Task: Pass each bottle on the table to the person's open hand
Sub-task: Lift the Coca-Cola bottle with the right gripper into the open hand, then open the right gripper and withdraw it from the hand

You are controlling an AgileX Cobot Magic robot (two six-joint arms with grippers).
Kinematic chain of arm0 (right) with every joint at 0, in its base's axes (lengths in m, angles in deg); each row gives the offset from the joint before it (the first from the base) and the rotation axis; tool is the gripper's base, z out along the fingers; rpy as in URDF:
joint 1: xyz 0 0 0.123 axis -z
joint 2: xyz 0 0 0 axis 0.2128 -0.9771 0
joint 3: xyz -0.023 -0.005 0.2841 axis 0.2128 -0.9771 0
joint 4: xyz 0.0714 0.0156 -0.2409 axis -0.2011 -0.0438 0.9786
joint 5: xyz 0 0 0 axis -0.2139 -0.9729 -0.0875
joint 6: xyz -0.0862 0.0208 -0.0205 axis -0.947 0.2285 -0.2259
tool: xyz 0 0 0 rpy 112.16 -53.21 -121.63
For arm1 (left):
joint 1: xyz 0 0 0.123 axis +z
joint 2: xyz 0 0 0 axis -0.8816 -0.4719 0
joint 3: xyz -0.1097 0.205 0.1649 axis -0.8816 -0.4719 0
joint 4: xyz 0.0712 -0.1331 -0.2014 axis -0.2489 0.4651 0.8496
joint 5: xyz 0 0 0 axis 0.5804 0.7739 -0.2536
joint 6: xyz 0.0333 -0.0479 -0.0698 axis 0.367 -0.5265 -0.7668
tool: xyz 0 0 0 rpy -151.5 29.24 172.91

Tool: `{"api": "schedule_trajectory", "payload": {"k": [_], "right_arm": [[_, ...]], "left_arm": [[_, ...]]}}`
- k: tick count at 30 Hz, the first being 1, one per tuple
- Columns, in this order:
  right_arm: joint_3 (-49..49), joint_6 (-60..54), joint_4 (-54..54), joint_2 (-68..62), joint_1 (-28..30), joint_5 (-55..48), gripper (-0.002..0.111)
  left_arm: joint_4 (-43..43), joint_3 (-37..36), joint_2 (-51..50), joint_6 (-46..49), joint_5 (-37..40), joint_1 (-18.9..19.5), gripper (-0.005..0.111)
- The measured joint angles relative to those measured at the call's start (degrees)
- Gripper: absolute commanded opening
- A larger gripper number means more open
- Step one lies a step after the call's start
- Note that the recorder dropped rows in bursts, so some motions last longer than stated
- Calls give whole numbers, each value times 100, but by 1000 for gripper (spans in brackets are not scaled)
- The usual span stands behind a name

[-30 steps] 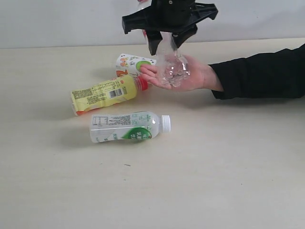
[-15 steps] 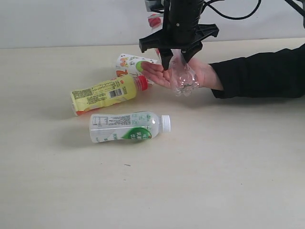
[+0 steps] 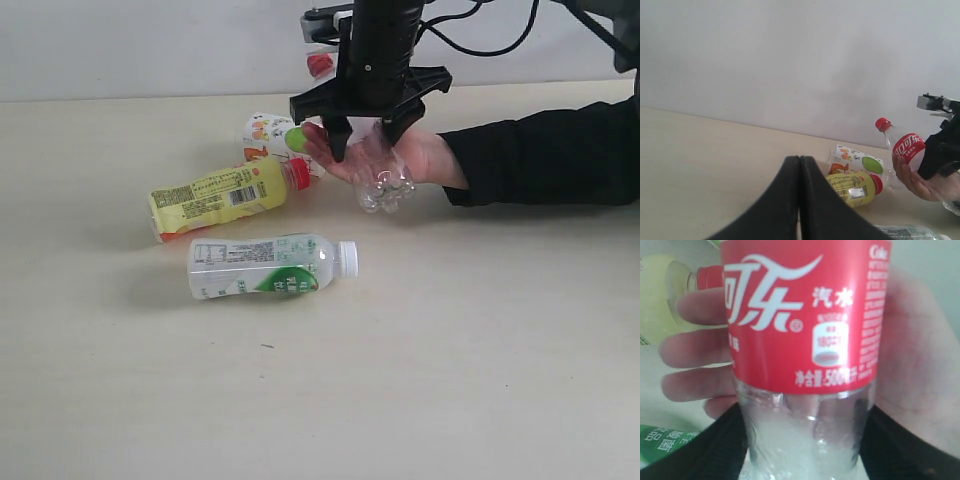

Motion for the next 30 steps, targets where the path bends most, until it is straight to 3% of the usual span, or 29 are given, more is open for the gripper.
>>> {"api": "schedule_trajectory", "payload": {"k": [4, 15, 19, 24, 30], "right_arm": [[0, -99, 0, 11, 0, 0, 85], [0, -397, -59, 531, 0, -9, 79], [0, -522, -86, 850, 0, -9, 55], [0, -668, -529, 1170, 0, -12, 2], [-199, -1087, -952, 1472, 0, -13, 0]], "left_arm": [[0, 0, 0, 0, 0, 0, 0], [0, 0, 0, 0, 0, 0, 0], [0, 0, 0, 0, 0, 0, 0], [0, 0, 0, 0, 0, 0, 0], [0, 0, 0, 0, 0, 0, 0]]}}
